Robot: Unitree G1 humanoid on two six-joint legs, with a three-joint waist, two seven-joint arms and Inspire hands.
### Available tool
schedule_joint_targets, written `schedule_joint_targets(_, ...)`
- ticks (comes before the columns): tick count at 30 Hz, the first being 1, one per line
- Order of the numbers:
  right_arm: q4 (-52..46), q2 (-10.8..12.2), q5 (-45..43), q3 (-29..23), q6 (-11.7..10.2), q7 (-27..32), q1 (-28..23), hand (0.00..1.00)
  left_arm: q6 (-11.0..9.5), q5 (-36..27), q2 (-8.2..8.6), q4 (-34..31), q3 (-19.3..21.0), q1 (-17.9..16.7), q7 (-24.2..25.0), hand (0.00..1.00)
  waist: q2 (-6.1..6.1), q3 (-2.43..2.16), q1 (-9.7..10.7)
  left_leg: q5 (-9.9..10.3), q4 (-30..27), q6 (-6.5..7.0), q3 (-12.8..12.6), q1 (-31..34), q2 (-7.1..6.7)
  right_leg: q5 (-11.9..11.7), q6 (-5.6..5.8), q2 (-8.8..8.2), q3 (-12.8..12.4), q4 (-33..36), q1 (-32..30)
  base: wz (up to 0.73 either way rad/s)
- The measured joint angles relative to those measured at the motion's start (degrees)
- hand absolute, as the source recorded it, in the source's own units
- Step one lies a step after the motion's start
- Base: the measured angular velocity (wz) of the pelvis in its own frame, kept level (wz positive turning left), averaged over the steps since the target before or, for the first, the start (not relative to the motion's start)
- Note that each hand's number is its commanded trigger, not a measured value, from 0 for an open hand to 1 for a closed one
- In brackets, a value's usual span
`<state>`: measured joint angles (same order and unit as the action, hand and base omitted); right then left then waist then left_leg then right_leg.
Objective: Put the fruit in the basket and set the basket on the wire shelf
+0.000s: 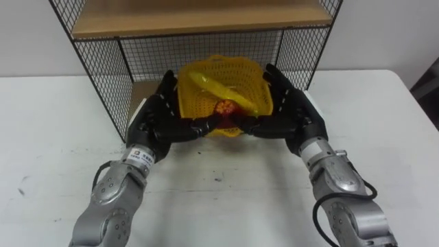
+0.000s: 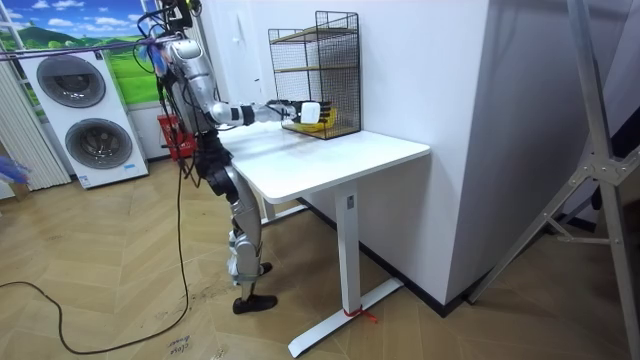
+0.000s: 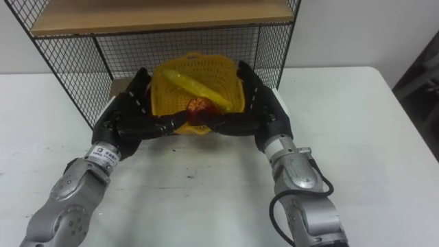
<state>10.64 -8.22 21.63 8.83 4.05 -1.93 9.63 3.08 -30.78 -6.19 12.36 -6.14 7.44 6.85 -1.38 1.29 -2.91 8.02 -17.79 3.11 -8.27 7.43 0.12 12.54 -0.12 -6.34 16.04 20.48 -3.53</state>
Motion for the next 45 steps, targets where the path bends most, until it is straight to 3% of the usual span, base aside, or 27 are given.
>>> schedule_joint_targets(10, 0.48, 0.04, -0.79, 0.0, 3.04, 0.6, 3.49, 0.0, 3.85, 0.52, 0.72, 1.34, 0.44, 1.97, -3.01, 0.0, -0.01, -0.03, -0.01, -0.51, 0.36, -0.08, 0.16, -0.22, 0.13, -0.67, -0.13, 0.46, -0.15, -1.1, 0.52, 0.0)
schedule_joint_targets(14, 1.71, 0.22, -1.53, -0.02, 3.69, 0.83, 5.36, 0.0, 5.66, 0.4, 1.24, 1.35, 0.49, 3.87, -5.47, 0.0, 0.12, -0.08, -0.15, -0.51, 0.4, -0.08, 0.16, -0.36, 0.12, -0.71, -0.14, 0.46, -0.21, -1.07, 0.61, 0.0)
schedule_joint_targets(18, 4.63, 0.33, -1.41, -0.17, 5.82, 2.04, 7.66, 0.0, 7.44, 0.38, 1.54, 2.39, 0.54, 5.91, -6.75, 0.0, 0.25, -0.08, -0.19, -0.53, 0.5, -0.11, 0.16, -0.99, 0.11, -0.7, -0.15, 0.46, -0.26, -1.03, 1.15, 0.0)
schedule_joint_targets(26, 4.67, 1.1, -1.46, -1.14, 7.83, 2.63, 7.7, 0.0, 10.4, 0.45, 1.73, 2.97, 1.01, 7.97, -9.02, 0.0, 0.83, -0.24, -0.15, -0.53, 0.48, -0.12, 0.17, -1.02, 0.09, -0.7, -0.15, 0.43, -0.29, -0.88, 1.11, 0.0)
schedule_joint_targets(31, 4.77, 1.13, -1.49, -1.14, 8.21, 2.67, 7.7, 0.0, 10.78, 0.5, 1.73, 2.97, 1.49, 8.06, -10.07, 0.0, 1.31, -0.52, -0.11, -0.56, 0.47, -0.15, 0.29, -1.03, 0.06, -0.68, -0.18, 0.4, -0.22, -0.76, 1.15, 0.0)
schedule_joint_targets(45, 6.25, 0.86, 2.69, -1.67, 7.52, 4.38, 7.69, 0.0, 10.65, 0.04, 1.38, 2.99, 7.87, 8.06, -14.27, 0.0, 1.31, -0.47, -0.35, -0.56, 0.5, -0.16, 0.63, -1.38, 0.17, -1.0, -0.04, 0.81, -0.07, -2.28, 2.21, 0.0)
